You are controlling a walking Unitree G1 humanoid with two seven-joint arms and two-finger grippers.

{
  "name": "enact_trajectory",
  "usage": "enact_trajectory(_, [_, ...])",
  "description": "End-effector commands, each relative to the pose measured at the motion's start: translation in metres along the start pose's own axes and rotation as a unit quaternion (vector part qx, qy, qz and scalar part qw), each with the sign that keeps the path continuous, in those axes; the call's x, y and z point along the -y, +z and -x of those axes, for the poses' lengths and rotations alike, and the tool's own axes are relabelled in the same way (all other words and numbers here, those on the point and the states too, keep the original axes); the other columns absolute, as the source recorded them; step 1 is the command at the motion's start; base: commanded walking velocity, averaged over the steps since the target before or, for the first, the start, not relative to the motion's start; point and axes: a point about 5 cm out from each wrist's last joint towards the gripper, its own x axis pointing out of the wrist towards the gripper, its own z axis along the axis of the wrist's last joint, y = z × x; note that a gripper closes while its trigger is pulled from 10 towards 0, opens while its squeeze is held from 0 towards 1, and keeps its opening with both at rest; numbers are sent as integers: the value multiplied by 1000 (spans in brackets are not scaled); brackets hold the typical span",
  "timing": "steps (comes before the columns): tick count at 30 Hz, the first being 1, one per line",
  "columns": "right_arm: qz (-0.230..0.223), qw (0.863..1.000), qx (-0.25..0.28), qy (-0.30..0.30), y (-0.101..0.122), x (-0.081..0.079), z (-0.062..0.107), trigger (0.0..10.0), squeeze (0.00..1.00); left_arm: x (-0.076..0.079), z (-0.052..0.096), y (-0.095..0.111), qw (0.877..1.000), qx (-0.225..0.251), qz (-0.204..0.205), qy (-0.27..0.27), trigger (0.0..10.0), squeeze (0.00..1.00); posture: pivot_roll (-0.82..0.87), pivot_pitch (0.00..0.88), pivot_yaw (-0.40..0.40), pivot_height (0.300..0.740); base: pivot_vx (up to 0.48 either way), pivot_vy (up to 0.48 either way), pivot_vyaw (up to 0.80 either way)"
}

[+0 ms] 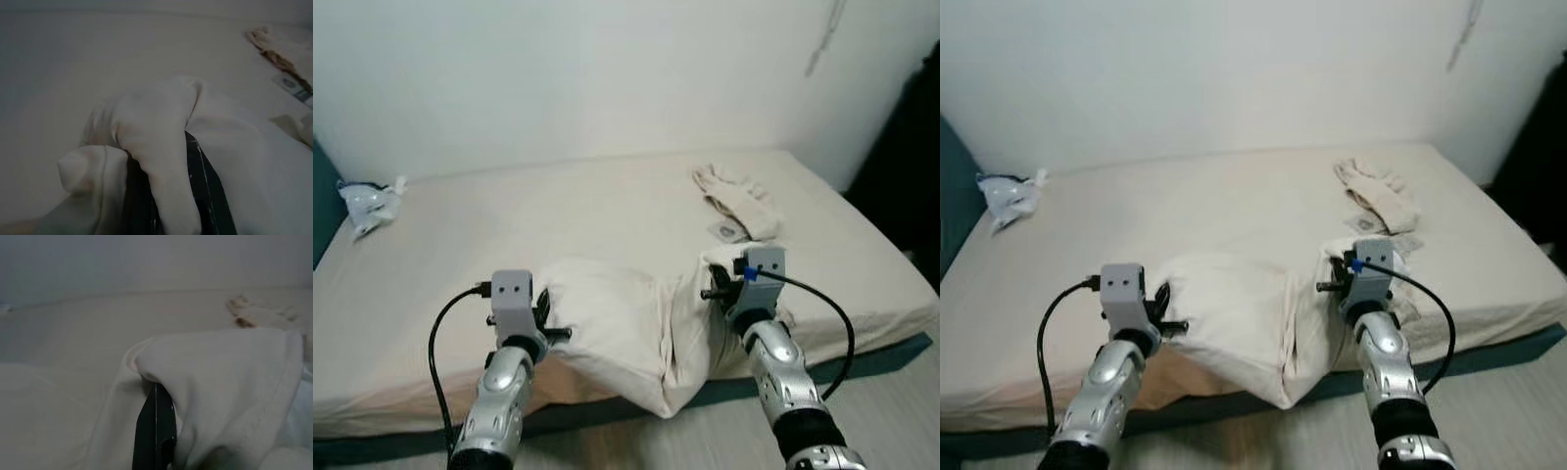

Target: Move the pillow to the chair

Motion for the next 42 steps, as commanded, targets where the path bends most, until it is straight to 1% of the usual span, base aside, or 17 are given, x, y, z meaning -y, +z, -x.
enact_trajectory(1, [8, 1000, 7, 24, 3, -10, -2, 10000, 0, -1, -2, 11, 1000, 25, -6, 1, 10000, 0, 11, 34, 7, 740, 0, 0, 800])
enact_trajectory(12, [7, 1000, 11, 28, 6, -12, -4, 10000, 0, 0, -1, 10, 1000, 21, -4, -2, 10000, 0, 17, 37, 5, 740, 0, 0, 800])
enact_trajectory(16, [7, 999, 13, 31, 7, -14, -6, 10000, 0, -2, 0, 7, 1000, 9, -13, 3, 10000, 0, 19, 37, 5, 740, 0, 0, 800])
enact_trajectory(17, [8, 999, 15, 33, 8, -15, -7, 10000, 0, -4, 0, 4, 1000, -4, -22, 12, 10000, 0, 19, 37, 5, 740, 0, 0, 800])
enact_trajectory(22, [9, 999, 20, 38, 11, -18, -9, 10000, 0, -4, -1, 6, 1000, 2, -19, 9, 10000, 0, 21, 36, 6, 740, 0, 0, 800])
enact_trajectory(27, [10, 998, 34, 46, 20, -23, -15, 10000, 0, -1, -4, 10, 1000, 7, -19, 5, 10000, 0, 20, 34, 7, 740, 0, 0, 800])
enact_trajectory(36, [9, 998, 41, 47, 25, -24, -18, 10000, 0, -1, -5, 11, 1000, 3, -14, 7, 10000, 0, 20, 33, 6, 740, 0, 0, 800])
enact_trajectory(42, [7, 998, 44, 51, 26, -27, -18, 10000, 0, -1, -6, 9, 999, -12, -34, 12, 10000, 0, 18, 29, 7, 740, 0, 0, 800])
